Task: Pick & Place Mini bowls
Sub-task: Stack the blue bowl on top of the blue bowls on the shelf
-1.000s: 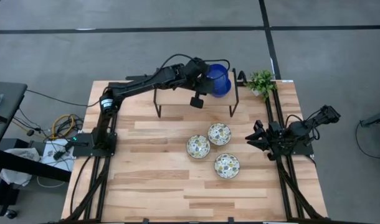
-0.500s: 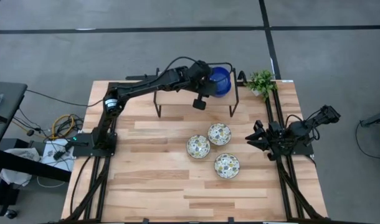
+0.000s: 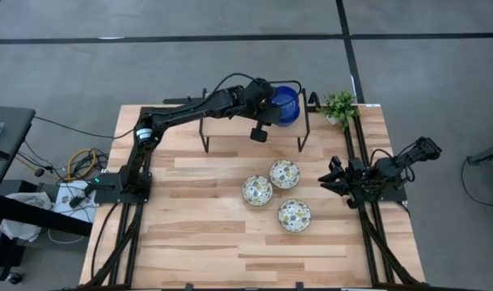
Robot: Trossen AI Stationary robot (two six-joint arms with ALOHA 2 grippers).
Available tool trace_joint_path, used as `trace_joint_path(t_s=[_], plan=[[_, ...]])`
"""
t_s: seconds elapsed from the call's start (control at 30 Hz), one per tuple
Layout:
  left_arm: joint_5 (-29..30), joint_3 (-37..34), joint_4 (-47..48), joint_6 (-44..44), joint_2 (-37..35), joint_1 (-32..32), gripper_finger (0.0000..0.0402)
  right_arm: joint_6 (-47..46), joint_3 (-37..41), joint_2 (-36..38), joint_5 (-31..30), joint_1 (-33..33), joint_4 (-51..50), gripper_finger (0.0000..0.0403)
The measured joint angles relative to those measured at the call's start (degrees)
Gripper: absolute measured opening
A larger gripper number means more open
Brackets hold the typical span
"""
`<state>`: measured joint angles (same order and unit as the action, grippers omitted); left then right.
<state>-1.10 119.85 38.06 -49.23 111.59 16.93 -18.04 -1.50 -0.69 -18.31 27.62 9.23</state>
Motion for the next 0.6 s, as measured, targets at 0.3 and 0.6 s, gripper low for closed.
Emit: trace_joint_path(t_s=[0.3, 0.6], plan=[[0.0, 0.0, -3.1, 0.0, 0.0, 0.0, 0.0015, 0.0, 0.0, 0.0, 0.0, 0.0, 0.0, 0.0087], [0.0, -3.1, -3.7, 0.0, -0.1, 0.0, 0.0037, 0.0, 0.0, 0.0, 0.0, 0.0, 0.2, 0.0087]])
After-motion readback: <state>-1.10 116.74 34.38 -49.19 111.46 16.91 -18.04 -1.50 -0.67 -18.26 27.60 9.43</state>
